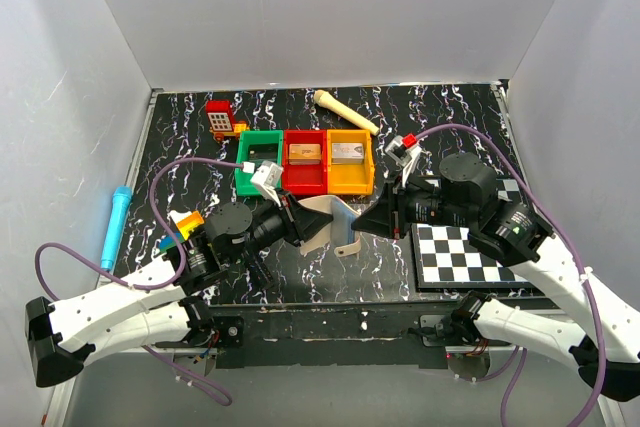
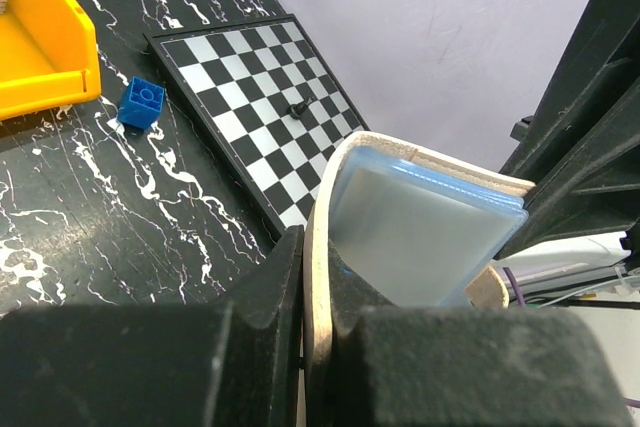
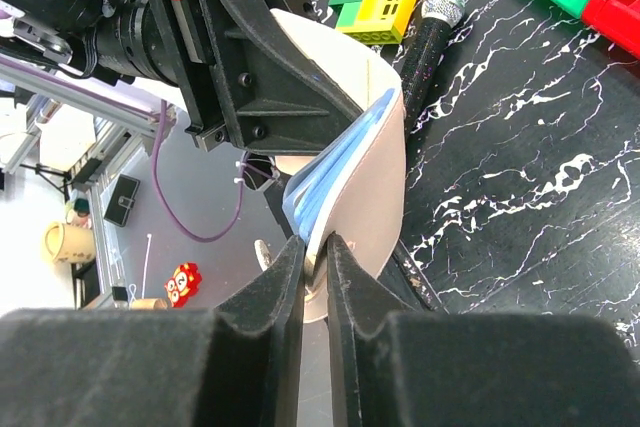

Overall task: Take the credit cards out of the card holder
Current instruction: Open the card holder at the center of the board.

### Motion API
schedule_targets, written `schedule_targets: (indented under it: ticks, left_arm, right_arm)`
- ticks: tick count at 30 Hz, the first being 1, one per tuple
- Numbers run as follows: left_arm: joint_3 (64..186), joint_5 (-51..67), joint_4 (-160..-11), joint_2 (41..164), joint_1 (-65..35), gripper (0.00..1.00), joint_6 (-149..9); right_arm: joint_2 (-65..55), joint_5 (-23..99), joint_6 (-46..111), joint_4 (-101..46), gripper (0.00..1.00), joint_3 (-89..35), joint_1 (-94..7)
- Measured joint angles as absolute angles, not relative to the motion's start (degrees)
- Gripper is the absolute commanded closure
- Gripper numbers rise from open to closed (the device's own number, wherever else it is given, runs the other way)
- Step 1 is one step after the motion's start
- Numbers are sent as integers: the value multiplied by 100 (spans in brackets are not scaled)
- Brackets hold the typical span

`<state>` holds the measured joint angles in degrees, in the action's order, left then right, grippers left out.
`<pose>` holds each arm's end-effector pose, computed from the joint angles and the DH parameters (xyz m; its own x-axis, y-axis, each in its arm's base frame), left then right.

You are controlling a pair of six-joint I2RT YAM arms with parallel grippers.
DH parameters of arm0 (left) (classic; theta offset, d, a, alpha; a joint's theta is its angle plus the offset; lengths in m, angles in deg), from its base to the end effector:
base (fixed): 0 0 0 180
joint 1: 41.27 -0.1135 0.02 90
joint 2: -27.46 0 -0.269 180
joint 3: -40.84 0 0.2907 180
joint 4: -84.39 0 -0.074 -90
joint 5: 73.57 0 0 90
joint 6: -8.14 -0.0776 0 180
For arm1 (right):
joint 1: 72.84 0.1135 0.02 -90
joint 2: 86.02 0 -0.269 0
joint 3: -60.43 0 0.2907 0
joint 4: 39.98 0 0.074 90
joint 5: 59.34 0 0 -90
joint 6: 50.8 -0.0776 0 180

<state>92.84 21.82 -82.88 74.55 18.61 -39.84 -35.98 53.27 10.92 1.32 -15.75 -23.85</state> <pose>0.1450 -0.2354 0.3148 -0.5959 -0.3009 -0.7446 0.5594 0.5097 -0.6537 0.1407 0.2073 0.4097 -0.5965 -0.0195 -0.8024 -0.7466 0.3804 0.5458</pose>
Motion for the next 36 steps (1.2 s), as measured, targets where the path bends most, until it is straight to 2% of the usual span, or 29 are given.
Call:
schedule_targets:
  ticks: [3,4,6,9,11,29,32,36]
  left_arm:
    - [9284,2173,-8290,7455,1861,100,-3986]
    - [9282,2165,-8292,7455,1861,94,-3986]
    - [9280,2149,-8292,7461,1859,63,-3986]
    - [9278,2110,-8393,7483,1861,41,-3964]
    - [9276,2058,-8522,7488,1861,34,-3929]
    - [9171,1800,-8895,7748,1859,28,-3829]
    - [9171,1769,-8887,7794,1859,30,-3822]
    - [9171,1778,-8880,7787,1859,37,-3816]
  right_arm:
    - [-3596,5320,1090,134,94,-1575,-2398]
    - [-3594,5309,1090,139,99,-1575,-2398]
    - [-3589,5285,1090,158,99,-1575,-2398]
    - [-3559,5185,1095,255,99,-1575,-2398]
    - [-3502,5117,1095,344,99,-1575,-2402]
    - [-3220,4715,1086,895,99,-1761,-2398]
    - [-3211,4662,1086,930,99,-1772,-2398]
    - [-3216,4610,1088,947,99,-1772,-2398]
